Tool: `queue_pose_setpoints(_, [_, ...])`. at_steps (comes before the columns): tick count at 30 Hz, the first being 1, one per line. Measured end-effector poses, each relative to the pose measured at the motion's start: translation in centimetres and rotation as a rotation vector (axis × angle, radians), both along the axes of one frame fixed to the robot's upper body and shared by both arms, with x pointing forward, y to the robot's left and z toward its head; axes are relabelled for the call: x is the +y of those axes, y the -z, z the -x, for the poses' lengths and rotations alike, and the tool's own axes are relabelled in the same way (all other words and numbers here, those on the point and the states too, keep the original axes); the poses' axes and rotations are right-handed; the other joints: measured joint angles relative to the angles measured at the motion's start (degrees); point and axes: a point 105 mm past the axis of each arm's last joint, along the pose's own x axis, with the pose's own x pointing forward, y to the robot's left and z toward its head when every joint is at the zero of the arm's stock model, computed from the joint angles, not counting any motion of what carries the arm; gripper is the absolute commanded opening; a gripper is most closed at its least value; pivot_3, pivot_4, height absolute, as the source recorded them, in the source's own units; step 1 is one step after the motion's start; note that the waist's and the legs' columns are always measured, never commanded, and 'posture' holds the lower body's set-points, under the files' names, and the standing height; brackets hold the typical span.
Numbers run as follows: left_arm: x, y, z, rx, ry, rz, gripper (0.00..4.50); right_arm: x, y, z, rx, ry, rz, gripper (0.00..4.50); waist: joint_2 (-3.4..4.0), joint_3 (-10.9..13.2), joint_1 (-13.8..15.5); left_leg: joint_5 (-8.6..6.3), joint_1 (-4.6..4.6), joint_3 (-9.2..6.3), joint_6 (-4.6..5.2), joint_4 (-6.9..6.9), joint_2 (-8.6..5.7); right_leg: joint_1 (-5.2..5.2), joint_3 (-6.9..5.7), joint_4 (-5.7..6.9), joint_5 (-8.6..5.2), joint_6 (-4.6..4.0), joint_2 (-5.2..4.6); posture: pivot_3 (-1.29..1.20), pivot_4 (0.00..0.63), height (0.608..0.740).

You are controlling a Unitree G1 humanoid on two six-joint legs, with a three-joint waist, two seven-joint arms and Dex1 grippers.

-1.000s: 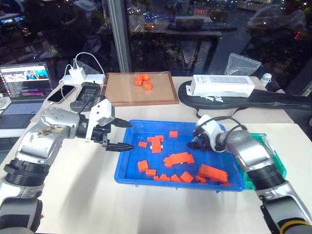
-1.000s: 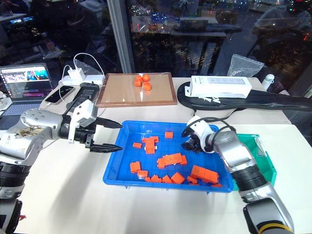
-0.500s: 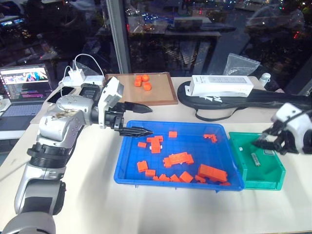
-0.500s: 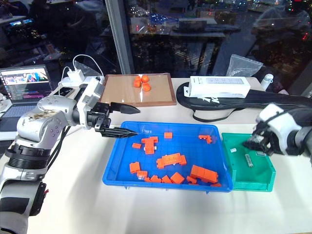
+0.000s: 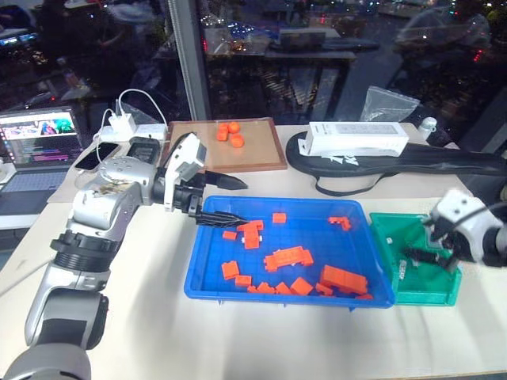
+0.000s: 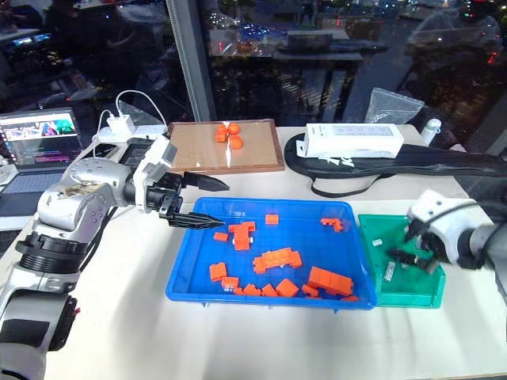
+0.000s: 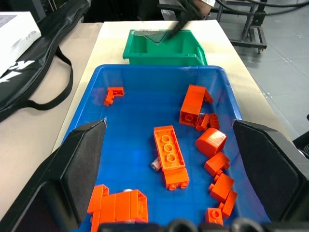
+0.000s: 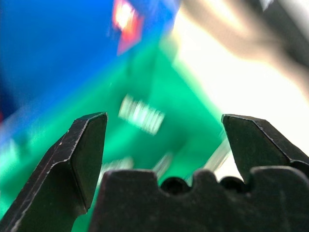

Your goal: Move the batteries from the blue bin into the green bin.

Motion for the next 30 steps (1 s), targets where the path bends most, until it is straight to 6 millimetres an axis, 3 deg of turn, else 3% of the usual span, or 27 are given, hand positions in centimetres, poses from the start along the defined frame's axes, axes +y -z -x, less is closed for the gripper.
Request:
queue_pose_setpoints(2, [0.1, 0.1, 0.0, 0.000, -0.003, -0.003, 4.50, 2.9, -1.1, -0.3, -0.015, -0.132, -0.005, 4.45, -0.01, 0.01, 0.15, 0.00, -0.01, 0.02, 0.00, -0.01, 0.02, 0.00, -0.04, -0.02, -0.01, -0.02, 0.04, 0.00, 0.150, 0.740])
queue_pose_setpoints(5, [0.3, 0.2, 0.1, 0.001, -0.009, -0.013, 4.50, 6.5, -0.3, -0.5, 0.034, -0.299, -0.029, 4.45, -0.05, 0.02, 0.39, 0.00, -0.07, 0.07, 0.00, 0.02, 0.01, -0.02, -0.04, -0.04, 0.09, -0.19, 0.01, 0.00, 0.150, 0.740])
queue_pose_setpoints(9, [0.5, 0.5, 0.1, -0.009, -0.035, -0.021, 4.50, 12.3, 4.6, -0.4, 0.174, -0.562, -0.006, 4.45, -0.06, 0.02, 0.65, 0.00, -0.16, 0.12, 0.00, 0.10, -0.01, -0.07, -0.09, 0.00, 0.09, -0.20, -0.01, 0.00, 0.150, 0.740])
queue_pose_setpoints(11, [0.5, 0.8, 0.4, -0.011, -0.041, -0.028, 4.50, 13.8, 6.6, 0.1, 0.234, -0.635, 0.014, 4.45, -0.05, 0.02, 0.86, 0.00, -0.21, 0.13, 0.00, 0.12, -0.01, -0.09, -0.10, 0.00, 0.09, -0.20, -0.03, 0.00, 0.150, 0.740])
queue_pose_setpoints(13, [0.8, 1.4, 0.8, 0.000, -0.050, -0.045, 4.50, 14.2, 7.8, 0.2, 0.271, -0.670, 0.050, 4.45, -0.05, 0.02, 0.98, 0.00, -0.21, 0.14, 0.00, 0.13, -0.03, -0.09, -0.10, 0.01, 0.09, -0.19, -0.07, 0.00, 0.150, 0.740])
queue_pose_setpoints(22, [2.2, 2.9, 1.9, 0.029, -0.094, -0.123, 4.50, 15.1, 9.3, -0.6, 0.294, -0.687, 0.058, 4.45, -0.06, 0.02, 0.86, 0.00, -0.12, 0.17, -0.01, 0.18, 0.01, -0.05, -0.16, 0.13, 0.10, -0.22, -0.04, 0.00, 0.150, 0.740])
queue_pose_setpoints(25, [2.9, 3.5, 2.3, 0.037, -0.108, -0.163, 4.50, 15.3, 10.0, -0.9, 0.306, -0.677, 0.066, 3.72, -0.06, 0.02, 0.72, 0.00, -0.12, 0.17, -0.01, 0.17, 0.01, -0.07, -0.15, 0.15, 0.09, -0.23, -0.04, 0.00, 0.150, 0.740])
queue_pose_setpoints(30, [3.2, 3.8, 2.2, 0.033, -0.136, -0.182, 4.50, 15.3, 10.5, -1.4, 0.319, -0.663, 0.094, 1.97, -0.06, 0.02, 0.84, 0.00, -0.11, 0.18, -0.01, 0.19, 0.00, -0.06, -0.16, 0.16, 0.09, -0.23, -0.05, 0.00, 0.150, 0.740])
